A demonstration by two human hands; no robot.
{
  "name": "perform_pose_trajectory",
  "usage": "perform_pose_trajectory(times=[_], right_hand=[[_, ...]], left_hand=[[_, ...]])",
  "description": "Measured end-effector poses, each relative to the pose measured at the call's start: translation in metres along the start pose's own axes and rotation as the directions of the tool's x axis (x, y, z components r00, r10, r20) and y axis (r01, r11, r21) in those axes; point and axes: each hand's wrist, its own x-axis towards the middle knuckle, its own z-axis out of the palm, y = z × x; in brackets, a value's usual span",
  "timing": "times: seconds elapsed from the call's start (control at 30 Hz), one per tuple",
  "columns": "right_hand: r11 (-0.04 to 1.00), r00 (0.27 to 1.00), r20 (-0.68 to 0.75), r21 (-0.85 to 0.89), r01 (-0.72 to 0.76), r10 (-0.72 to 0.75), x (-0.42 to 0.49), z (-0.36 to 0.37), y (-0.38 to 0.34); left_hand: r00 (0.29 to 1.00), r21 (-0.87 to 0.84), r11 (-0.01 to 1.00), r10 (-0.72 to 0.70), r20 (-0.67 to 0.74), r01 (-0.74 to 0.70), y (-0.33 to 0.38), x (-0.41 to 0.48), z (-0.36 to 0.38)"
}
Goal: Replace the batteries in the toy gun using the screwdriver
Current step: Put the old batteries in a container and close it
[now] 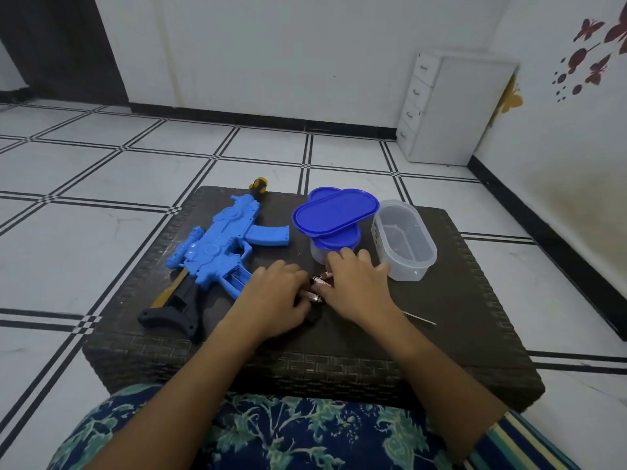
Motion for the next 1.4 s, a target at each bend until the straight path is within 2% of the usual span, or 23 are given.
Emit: perform_pose_trajectory(times=[0.23, 0.33, 0.53, 0.97, 1.17, 1.4], right_hand=[[0.992, 0.995, -0.058, -0.101, 0.071, -0.077, -0.003, -0.004, 0.001], [0.994, 0.996, 0.005, -0.062, 0.084, -0.084, -0.002, -0.003, -0.001], [0.988, 0.987, 0.039, 0.030, 0.154, -0.156, 0.003, -0.001, 0.004], [0.973, 0.994, 0.106, 0.231, -0.008, -0.017, 0.000, -0.004, 0.003], [0.921, 0.992, 0.118, 0.380, -0.083, 0.041, 0.004, -0.003, 0.007], [0.860, 0.994, 0.107, 0.504, -0.080, 0.030, 0.007, 0.002, 0.012]], left_hand=[[1.000, -0.039, 0.999, 0.003, 0.006, -0.003, -0.001, -0.001, -0.001], [1.000, -0.046, 0.999, 0.011, -0.006, -0.011, -0.001, -0.001, -0.001], [1.000, 0.001, 1.000, -0.011, 0.000, 0.011, -0.005, 0.003, 0.004], [0.999, 0.034, 0.998, -0.047, -0.015, 0.047, -0.002, 0.003, 0.008], [0.999, -0.038, 0.998, -0.044, -0.017, 0.044, -0.004, 0.002, 0.005], [0.999, -0.064, 0.997, -0.043, -0.015, 0.042, -0.005, 0.002, 0.004]])
